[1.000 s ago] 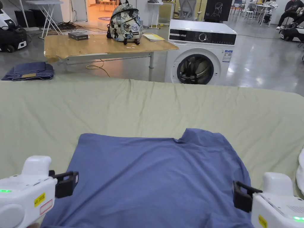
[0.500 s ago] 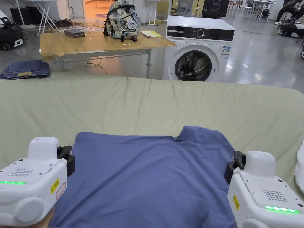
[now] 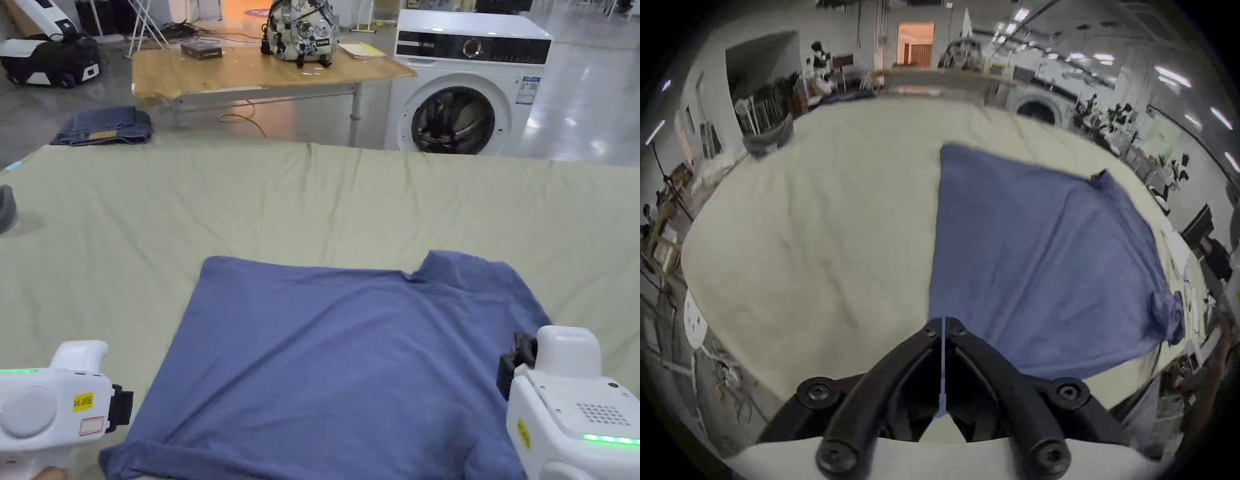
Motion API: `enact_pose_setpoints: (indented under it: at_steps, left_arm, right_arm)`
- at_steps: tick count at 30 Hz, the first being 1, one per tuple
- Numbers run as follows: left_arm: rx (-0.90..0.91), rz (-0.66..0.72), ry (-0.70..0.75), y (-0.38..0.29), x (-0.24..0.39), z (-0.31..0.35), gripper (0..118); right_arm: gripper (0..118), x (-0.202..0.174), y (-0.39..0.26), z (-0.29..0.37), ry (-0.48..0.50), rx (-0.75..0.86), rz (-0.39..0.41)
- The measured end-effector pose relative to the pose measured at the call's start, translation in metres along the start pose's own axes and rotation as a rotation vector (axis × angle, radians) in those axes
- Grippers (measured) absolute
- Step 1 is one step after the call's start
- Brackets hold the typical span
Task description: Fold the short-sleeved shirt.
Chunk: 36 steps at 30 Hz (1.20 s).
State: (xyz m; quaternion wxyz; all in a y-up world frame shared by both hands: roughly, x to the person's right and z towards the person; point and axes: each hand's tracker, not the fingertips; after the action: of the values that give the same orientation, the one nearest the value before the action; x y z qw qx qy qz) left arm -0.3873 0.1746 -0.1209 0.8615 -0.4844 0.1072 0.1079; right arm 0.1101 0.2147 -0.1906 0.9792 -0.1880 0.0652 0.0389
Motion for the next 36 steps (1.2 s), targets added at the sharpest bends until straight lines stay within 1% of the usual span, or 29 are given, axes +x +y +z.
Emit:
enact_pose_setpoints:
  at_steps: [1, 2, 3, 4, 5, 6, 10, 12, 14, 17, 22, 23, 25, 26, 27, 28, 29, 33, 36]
  left_arm:
    - [-0.014, 0.010, 0.023, -0.002, -0.003, -0.005, 1]
    - [-0.025, 0.029, 0.026, -0.006, -0.005, -0.008, 12]
    - [-0.040, 0.051, 0.021, -0.008, -0.008, -0.012, 34]
    - [-0.044, 0.079, 0.016, -0.010, -0.010, -0.015, 46]
    - [-0.047, 0.091, 0.015, -0.012, -0.012, -0.017, 52]
    - [-0.062, 0.084, 0.012, -0.014, -0.012, -0.021, 54]
    - [-0.122, 0.040, 0.033, -0.027, 0.002, -0.029, 55]
    - [-0.104, 0.005, 0.054, -0.028, 0.009, -0.024, 55]
    - [-0.132, -0.015, 0.094, -0.029, 0.018, -0.018, 55]
    - [-0.140, -0.071, 0.113, -0.037, 0.031, -0.018, 55]
    - [-0.129, -0.040, 0.105, -0.037, 0.028, -0.015, 51]
    - [-0.128, -0.042, 0.095, -0.038, 0.028, -0.015, 48]
    - [-0.127, -0.042, 0.069, -0.040, 0.031, -0.015, 35]
    - [-0.127, -0.036, 0.045, -0.040, 0.031, -0.017, 25]
    - [-0.131, -0.035, 0.031, -0.041, 0.032, -0.018, 12]
    - [-0.127, -0.042, 0.014, -0.043, 0.033, -0.019, 4]
    - [-0.126, -0.054, 0.028, -0.043, 0.033, -0.019, 3]
    - [-0.105, -0.080, -0.007, -0.038, 0.024, -0.007, 2]
    - [-0.075, -0.035, -0.027, -0.035, 0.013, 0.003, 2]
  right_arm:
    - [0, 0.000, -0.002, -0.001, 0.005, -0.011, 0.002]
    - [0, 0.000, -0.004, -0.003, 0.009, -0.022, 0.003]
    - [0, 0.000, -0.006, -0.004, 0.011, -0.032, 0.005]
    - [0, -0.001, -0.008, -0.005, 0.011, -0.044, 0.011]
    - [0, -0.001, -0.009, -0.005, 0.010, -0.052, 0.013]
    - [0, 0.000, -0.012, -0.006, 0.011, -0.059, 0.016]
    - [0, 0.004, -0.018, -0.008, 0.007, -0.085, 0.019]
    - [0, 0.006, -0.022, -0.008, 0.003, -0.095, 0.021]
    - [0, 0.009, -0.024, -0.008, -0.001, -0.105, 0.022]
    - [0, 0.015, -0.029, -0.008, -0.012, -0.122, 0.012]
    - [0, 0.020, -0.031, -0.005, -0.023, -0.143, 0.011]
    - [0, 0.020, -0.031, -0.004, -0.024, -0.146, 0.015]
    - [0, 0.020, -0.032, -0.002, -0.025, -0.149, 0.019]
    - [0, 0.020, -0.033, -0.002, -0.024, -0.151, 0.018]
    - [0, 0.020, -0.034, -0.001, -0.022, -0.154, 0.018]
    - [0, 0.021, -0.035, 0.000, -0.019, -0.159, 0.016]
    - [0, 0.022, -0.037, 0.001, -0.017, -0.163, 0.011]
    - [0, 0.033, -0.038, 0.006, -0.004, -0.197, -0.006]
    - [0, 0.047, -0.035, 0.013, -0.007, -0.230, -0.008]
